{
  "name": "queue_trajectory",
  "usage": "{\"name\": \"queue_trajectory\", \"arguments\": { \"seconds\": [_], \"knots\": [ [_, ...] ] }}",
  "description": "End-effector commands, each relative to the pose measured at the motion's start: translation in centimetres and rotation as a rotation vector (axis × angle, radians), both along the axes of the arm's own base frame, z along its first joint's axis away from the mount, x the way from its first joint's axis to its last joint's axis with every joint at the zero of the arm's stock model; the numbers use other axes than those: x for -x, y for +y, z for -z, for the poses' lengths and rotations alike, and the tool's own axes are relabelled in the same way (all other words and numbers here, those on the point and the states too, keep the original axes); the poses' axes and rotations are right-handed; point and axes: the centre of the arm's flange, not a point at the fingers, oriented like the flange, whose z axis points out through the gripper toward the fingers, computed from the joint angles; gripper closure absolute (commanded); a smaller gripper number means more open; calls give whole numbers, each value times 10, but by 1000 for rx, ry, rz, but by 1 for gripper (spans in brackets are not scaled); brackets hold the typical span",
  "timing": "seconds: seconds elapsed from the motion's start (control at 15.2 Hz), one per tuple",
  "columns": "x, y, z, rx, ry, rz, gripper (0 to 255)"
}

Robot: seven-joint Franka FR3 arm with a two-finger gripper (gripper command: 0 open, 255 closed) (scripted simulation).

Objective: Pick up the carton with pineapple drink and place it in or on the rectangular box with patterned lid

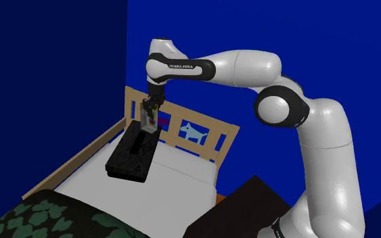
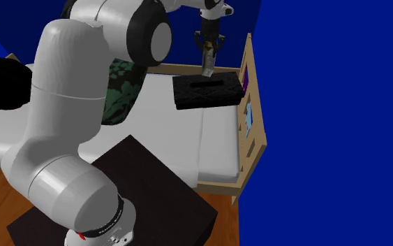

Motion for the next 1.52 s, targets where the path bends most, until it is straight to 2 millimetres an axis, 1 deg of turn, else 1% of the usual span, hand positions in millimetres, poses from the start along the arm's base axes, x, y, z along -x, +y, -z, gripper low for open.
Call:
{"name": "queue_trajectory", "arguments": {
  "seconds": [0.0, 0.07, 1.45],
  "knots": [
    [-21, 17, -3, 0, 0, 1, 255],
    [-29, 22, -4, 0, 0, 1, 255],
    [-29, 22, 106, 0, 0, 1, 255]
  ]
}}
